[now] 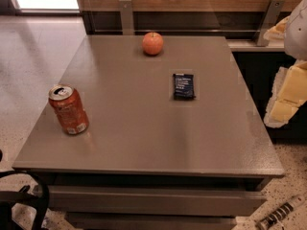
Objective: Move apple near coke can
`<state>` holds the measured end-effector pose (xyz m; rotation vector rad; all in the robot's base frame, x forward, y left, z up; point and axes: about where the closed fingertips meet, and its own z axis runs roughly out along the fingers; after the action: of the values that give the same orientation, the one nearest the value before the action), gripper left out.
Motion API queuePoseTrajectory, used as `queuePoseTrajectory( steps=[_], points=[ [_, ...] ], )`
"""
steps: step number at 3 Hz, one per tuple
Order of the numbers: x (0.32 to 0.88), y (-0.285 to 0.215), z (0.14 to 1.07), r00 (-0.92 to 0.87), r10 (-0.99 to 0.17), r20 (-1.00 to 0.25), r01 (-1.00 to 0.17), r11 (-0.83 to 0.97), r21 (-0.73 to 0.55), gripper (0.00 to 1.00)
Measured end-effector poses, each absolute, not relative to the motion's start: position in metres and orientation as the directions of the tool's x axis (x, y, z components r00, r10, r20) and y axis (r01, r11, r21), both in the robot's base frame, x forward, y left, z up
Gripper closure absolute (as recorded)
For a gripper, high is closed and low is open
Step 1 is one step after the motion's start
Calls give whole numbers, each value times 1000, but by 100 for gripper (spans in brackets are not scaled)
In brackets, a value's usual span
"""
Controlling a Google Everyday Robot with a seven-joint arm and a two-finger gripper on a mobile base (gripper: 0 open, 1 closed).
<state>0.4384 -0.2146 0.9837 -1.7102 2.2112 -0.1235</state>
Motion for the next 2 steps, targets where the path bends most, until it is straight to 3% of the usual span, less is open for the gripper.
queuePoseTrajectory(
  steps=[2],
  points=[
    [468, -217, 987, -233, -929, -286, -894, 321, -314, 0]
  ],
)
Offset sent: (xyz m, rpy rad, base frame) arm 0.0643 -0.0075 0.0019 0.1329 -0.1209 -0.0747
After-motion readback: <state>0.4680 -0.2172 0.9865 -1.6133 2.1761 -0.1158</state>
